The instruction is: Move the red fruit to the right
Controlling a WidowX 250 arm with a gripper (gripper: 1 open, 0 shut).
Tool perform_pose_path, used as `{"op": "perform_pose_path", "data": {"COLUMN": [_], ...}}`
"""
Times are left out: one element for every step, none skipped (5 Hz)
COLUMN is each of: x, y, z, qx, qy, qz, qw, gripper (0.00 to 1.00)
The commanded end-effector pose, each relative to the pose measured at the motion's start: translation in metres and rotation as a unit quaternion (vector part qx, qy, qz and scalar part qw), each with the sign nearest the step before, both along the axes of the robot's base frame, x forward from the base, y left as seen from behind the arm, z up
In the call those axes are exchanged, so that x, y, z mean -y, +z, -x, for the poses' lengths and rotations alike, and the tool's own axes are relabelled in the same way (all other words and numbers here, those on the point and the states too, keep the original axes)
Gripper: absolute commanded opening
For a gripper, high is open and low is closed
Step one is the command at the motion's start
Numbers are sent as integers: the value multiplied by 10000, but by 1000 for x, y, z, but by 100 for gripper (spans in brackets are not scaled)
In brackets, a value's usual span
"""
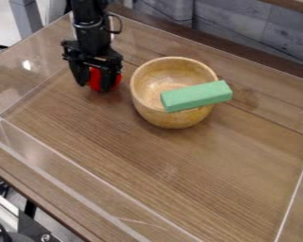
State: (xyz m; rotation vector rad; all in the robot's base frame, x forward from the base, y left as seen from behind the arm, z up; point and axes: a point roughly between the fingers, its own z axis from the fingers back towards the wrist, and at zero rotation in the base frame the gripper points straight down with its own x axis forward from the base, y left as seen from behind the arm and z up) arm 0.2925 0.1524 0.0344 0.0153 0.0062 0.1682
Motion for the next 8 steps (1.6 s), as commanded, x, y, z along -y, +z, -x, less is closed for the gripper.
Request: {"op": "perform_pose_path", "data": {"x": [-15, -7, 3, 15, 23, 26, 28, 18], "y": [12, 15, 17, 9, 1, 2, 7, 6], "z": [-5, -12, -20, -25, -27, -30, -31, -32], "qx": [248, 233, 211, 209, 191, 198, 216, 205], "qy": [302, 487, 637, 636, 679, 361, 55, 48], "qz": [-124, -103, -90, -74, -68, -46, -3, 70], "qw": [9992, 9985, 9977, 9977, 9975, 9991, 9998, 9998], "gripper": [0, 100, 0, 100, 100, 0, 0, 100]}}
